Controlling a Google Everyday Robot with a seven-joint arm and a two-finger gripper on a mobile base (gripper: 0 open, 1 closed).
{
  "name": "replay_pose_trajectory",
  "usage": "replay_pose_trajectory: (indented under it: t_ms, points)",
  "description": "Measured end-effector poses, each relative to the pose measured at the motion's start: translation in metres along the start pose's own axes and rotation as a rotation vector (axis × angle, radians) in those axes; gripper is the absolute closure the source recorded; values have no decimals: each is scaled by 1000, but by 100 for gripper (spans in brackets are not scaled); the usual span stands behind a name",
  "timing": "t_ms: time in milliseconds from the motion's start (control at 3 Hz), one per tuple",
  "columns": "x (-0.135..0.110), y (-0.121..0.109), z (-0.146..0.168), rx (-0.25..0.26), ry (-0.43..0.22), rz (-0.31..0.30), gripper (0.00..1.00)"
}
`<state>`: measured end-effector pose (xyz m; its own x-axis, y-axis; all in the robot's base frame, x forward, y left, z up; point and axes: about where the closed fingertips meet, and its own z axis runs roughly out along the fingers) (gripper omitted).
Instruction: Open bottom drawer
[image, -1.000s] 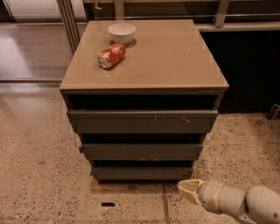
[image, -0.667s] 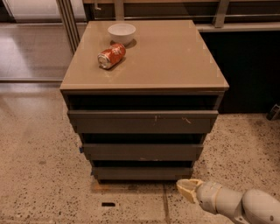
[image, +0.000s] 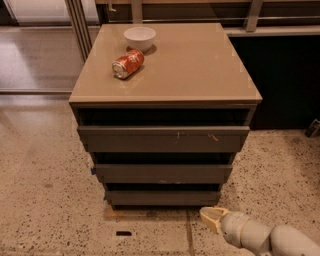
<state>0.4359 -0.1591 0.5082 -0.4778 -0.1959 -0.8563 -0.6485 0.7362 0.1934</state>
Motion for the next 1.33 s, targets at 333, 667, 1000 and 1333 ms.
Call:
replay_pose_trajectory:
  t_ms: [333, 667, 1000, 1333]
  points:
    - [34, -28, 36, 102, -55, 49, 100]
    - [58, -58, 61, 201, -89, 83, 100]
    - [74, -84, 80, 279, -83, 81, 100]
    - [80, -108, 101, 340, -65, 57, 100]
